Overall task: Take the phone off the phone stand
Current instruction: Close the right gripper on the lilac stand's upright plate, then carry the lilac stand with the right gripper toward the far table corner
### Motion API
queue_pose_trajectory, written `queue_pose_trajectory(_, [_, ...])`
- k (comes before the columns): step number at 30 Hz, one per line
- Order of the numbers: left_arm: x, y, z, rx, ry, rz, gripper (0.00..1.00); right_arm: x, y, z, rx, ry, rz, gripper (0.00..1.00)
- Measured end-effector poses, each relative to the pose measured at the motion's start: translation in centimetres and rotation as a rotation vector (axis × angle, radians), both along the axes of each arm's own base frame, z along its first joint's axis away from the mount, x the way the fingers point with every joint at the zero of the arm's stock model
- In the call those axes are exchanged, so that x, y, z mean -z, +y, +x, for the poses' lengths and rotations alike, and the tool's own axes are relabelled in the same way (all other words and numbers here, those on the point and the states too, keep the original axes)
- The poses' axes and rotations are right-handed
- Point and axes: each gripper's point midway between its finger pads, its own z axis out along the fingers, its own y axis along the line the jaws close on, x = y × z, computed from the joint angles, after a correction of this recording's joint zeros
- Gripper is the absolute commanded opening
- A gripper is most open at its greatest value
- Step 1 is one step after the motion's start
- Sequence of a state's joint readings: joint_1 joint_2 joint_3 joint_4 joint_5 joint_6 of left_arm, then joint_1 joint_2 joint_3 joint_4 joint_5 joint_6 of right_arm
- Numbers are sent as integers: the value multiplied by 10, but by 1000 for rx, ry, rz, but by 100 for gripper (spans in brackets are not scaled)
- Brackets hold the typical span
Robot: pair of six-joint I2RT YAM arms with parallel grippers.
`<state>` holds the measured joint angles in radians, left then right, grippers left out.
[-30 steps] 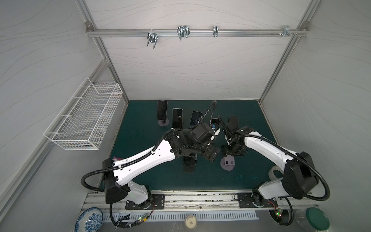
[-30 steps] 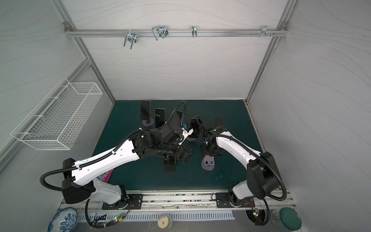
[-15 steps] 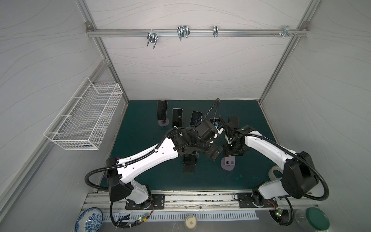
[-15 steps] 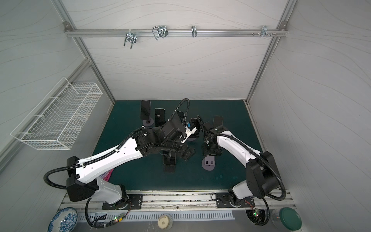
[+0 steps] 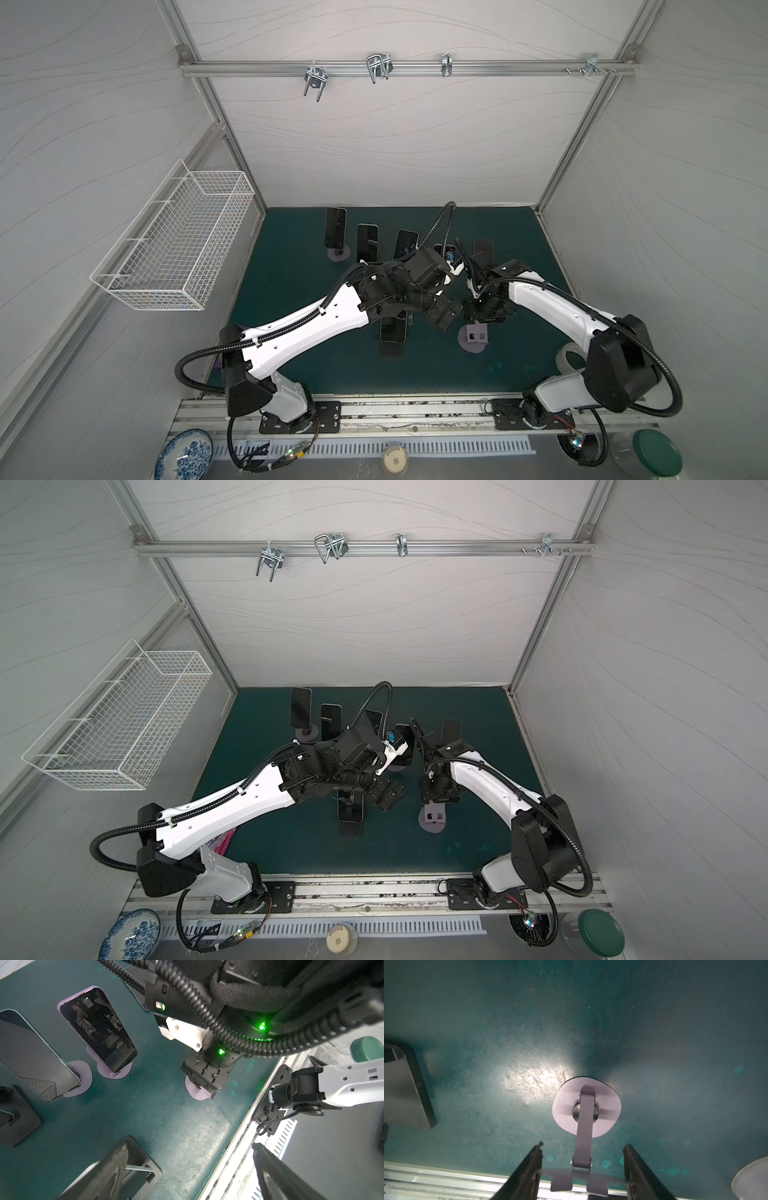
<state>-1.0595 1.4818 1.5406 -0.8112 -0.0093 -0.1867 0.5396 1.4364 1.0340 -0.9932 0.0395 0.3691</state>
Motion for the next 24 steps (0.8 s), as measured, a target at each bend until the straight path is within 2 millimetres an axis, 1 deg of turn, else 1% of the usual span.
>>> queue_pose_trajectory(10, [0,0,0,-2,-2,0,95,-3,-9,4,41,-7,16,56])
queue_pose_trajectory(16, [-1,2,0,-2,-3,-1,95,-5,-23,11,85,-8,27,56])
queue_pose_trajectory(19, [-1,4,-2,-2,-4,-2,95,-7,-33,20,119,-18,32,55])
queue_pose_trajectory(24, [-3,6,-3,-2,-7,-8,95,-16,-50,41,188,-45,48,55])
